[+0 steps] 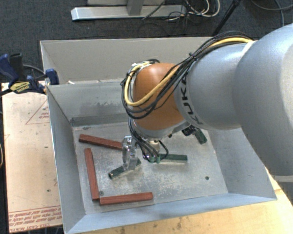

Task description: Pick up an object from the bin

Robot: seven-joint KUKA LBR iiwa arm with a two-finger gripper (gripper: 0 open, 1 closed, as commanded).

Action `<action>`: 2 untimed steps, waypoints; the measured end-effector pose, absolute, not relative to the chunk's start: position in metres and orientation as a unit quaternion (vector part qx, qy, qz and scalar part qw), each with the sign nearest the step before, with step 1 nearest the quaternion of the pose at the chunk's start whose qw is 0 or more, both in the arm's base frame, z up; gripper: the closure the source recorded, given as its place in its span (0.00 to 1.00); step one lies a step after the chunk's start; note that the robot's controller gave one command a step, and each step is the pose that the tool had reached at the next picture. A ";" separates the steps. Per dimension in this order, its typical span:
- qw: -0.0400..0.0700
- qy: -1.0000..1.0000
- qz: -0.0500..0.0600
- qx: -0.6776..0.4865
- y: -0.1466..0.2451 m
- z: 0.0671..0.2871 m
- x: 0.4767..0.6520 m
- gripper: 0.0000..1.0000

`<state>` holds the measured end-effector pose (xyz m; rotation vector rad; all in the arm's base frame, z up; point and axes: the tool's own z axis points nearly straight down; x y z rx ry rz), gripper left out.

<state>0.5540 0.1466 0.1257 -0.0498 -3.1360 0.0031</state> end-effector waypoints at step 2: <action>0.002 -1.000 -0.001 -0.009 0.173 0.067 0.559 0.00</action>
Offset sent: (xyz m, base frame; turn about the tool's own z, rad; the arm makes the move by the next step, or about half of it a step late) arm 0.0000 0.0000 0.0000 0.0000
